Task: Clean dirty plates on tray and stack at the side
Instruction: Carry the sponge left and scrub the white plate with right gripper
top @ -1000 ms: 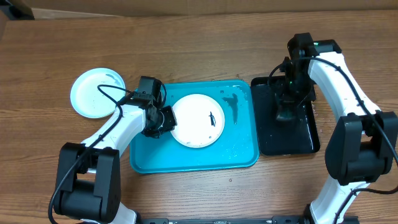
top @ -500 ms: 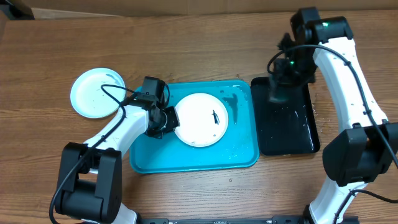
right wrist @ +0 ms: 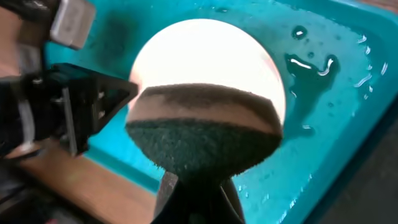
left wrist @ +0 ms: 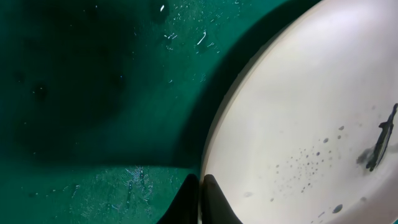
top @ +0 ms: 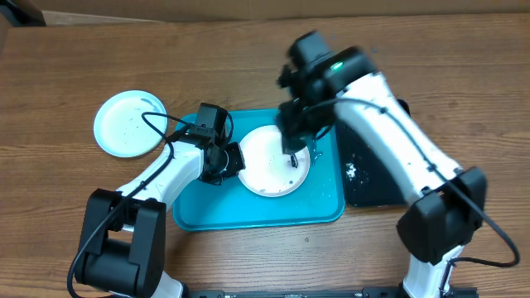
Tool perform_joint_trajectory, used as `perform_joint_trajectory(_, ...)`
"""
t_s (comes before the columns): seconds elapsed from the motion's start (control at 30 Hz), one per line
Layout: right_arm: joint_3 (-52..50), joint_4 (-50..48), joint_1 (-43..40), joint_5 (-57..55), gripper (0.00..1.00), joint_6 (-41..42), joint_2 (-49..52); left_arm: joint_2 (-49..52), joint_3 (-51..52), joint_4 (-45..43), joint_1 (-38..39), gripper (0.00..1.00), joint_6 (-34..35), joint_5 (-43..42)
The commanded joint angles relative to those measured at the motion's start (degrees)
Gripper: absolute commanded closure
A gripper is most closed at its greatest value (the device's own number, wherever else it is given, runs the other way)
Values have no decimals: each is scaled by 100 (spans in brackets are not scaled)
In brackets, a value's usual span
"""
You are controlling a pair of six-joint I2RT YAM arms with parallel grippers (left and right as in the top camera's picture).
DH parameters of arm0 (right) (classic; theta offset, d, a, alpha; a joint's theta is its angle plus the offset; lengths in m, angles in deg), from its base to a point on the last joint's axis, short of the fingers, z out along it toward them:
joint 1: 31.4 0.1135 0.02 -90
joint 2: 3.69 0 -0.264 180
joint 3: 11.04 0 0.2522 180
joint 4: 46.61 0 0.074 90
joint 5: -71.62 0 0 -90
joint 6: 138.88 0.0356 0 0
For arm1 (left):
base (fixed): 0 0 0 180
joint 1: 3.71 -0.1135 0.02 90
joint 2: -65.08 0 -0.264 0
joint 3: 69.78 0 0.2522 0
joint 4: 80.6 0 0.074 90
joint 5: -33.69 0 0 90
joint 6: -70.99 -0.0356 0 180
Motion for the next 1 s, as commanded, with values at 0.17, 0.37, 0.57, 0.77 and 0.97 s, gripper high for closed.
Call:
perform_joint_trajectory(0.17, -1427, -1207, 529, -2133, 96, 1093, 70, 74, 96, -7, 44, 96, 87, -4)
perform_joint_trajectory(0.37, -1718, -1558, 507, -2074, 96, 1093, 275, 74, 96, -7, 44, 96, 87, -4)
perform_joint_trajectory(0.57, -1770, -1744, 503, -1919, 96, 1209, 417, 74, 98, -9, 44, 96, 85, -2)
perform_joint_trajectory(0.77, -1773, -1808, 503, -1731, 96, 1287, 658, 74, 98, -7, 44, 96, 68, -2)
perform_joint_trajectory(0.97, -1882, -1899, 435, -1663, 96, 1600, 741, 74, 98, -4, 44, 96, 66, -4)
